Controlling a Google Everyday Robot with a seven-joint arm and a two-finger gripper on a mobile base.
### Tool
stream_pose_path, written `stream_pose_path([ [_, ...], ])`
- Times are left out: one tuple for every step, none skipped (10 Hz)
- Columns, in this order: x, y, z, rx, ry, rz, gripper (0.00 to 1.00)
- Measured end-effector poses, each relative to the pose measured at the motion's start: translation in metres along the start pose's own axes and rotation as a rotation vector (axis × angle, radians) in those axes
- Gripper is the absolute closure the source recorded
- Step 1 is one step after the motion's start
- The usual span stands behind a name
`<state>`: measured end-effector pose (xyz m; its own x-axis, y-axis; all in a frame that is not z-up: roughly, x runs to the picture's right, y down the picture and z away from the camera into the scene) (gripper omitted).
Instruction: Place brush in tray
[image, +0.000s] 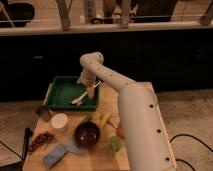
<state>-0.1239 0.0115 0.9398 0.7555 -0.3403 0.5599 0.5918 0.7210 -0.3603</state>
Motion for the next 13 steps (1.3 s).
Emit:
stream_pose_path([
  [0.0008, 0.0004, -0.0004, 0.0, 0.0, 0.002, 0.2],
  [0.0013, 0.0007, -0.0008, 0.0, -0.001, 0.002, 0.2],
  [0.0021, 0.0011, -0.0009, 0.001, -0.002, 0.003, 0.2],
  [0.0026, 0.0014, -0.0008, 0.002, -0.004, 0.003, 0.2],
  [0.0031, 0.0018, -0.0006, 0.002, -0.006, 0.003, 0.2],
  [0.004, 0.0023, -0.0008, 0.004, -0.007, 0.003, 0.2],
  [0.0044, 0.0026, -0.0007, 0.006, -0.009, 0.003, 0.2],
  [0.0053, 0.0029, -0.0009, 0.009, -0.011, 0.004, 0.2],
  [0.0057, 0.0032, -0.001, 0.012, -0.013, 0.005, 0.2],
  [0.0061, 0.0036, -0.0005, 0.011, -0.014, 0.005, 0.2],
  [0.0056, 0.0035, 0.0, 0.011, -0.014, 0.005, 0.2],
  [0.0057, 0.0036, 0.0, 0.011, -0.014, 0.005, 0.2],
  [0.0059, 0.0036, -0.0003, 0.011, -0.014, 0.005, 0.2],
])
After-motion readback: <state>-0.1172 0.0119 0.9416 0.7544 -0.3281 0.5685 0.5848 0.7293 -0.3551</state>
